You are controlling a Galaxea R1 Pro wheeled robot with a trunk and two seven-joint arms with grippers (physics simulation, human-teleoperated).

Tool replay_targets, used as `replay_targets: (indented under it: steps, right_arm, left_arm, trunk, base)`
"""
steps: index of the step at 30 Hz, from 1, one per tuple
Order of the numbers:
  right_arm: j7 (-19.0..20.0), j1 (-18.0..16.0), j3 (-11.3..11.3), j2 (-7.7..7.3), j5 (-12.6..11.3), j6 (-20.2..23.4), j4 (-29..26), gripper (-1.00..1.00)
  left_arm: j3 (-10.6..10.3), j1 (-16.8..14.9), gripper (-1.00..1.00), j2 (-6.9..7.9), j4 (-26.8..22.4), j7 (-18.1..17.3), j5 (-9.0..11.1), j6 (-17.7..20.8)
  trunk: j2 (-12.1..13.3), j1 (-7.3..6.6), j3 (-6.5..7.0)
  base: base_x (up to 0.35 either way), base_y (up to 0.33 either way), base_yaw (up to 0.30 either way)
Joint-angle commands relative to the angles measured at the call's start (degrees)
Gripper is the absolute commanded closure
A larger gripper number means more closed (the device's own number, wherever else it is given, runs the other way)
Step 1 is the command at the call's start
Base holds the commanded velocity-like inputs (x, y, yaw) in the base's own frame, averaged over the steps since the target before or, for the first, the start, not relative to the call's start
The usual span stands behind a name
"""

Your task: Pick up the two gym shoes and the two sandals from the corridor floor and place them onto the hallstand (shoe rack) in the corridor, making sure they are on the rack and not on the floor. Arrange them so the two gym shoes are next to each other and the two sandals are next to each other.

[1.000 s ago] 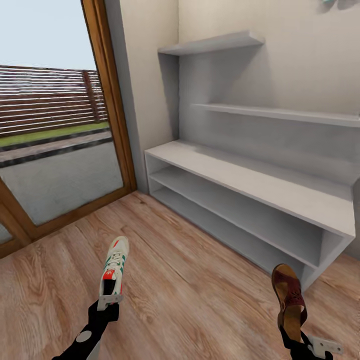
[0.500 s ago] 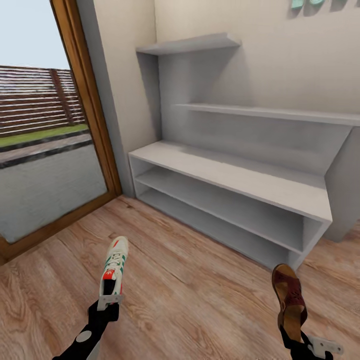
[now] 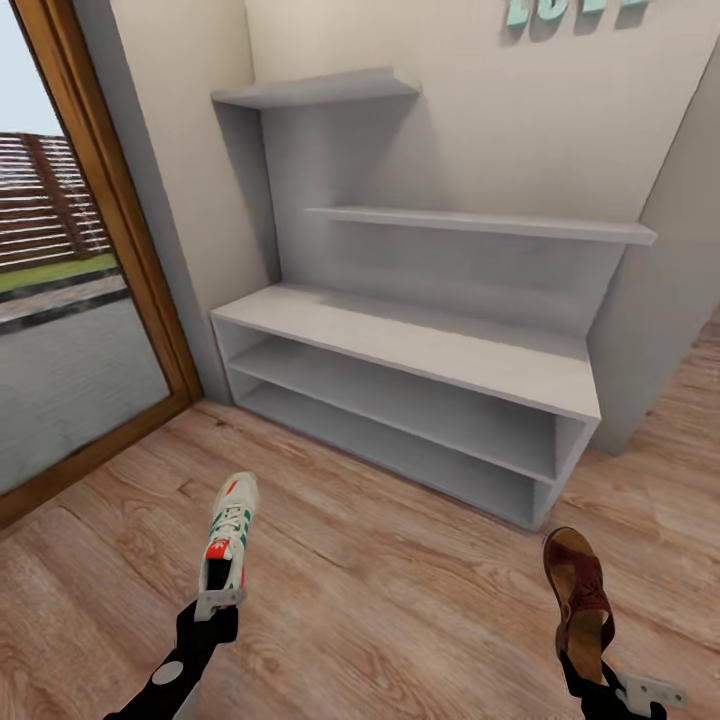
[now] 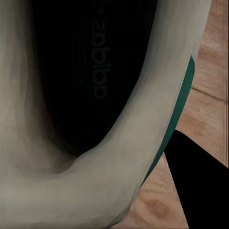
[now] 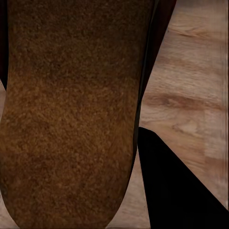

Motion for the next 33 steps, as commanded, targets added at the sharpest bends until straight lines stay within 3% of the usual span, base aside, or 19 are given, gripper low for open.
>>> replay_targets:
  steps: [1,20,33]
  right_arm:
    - [0.53,-0.07,-0.28,0.06,-0.1,-0.09,0.05,1.0]
    - [0.53,-0.07,-0.28,0.03,-0.1,-0.09,0.04,1.0]
    - [0.44,-0.07,-0.28,0.1,-0.1,-0.09,0.13,1.0]
  left_arm:
    - [-0.06,-0.01,1.0,0.01,0.01,0.08,0.23,-0.15]
    - [-0.05,-0.01,1.0,0.01,-0.05,0.16,0.23,-0.09]
    - [-0.06,-0.01,1.0,0.01,0.01,0.17,0.24,-0.05]
  trunk:
    - [-0.02,-0.01,-0.04]
    - [-0.02,-0.01,-0.04]
    - [-0.02,-0.01,-0.04]
  base:
    - [0.0,0.0,-0.266]
    - [0.029,0.244,-0.266]
    - [0.002,0.017,-0.266]
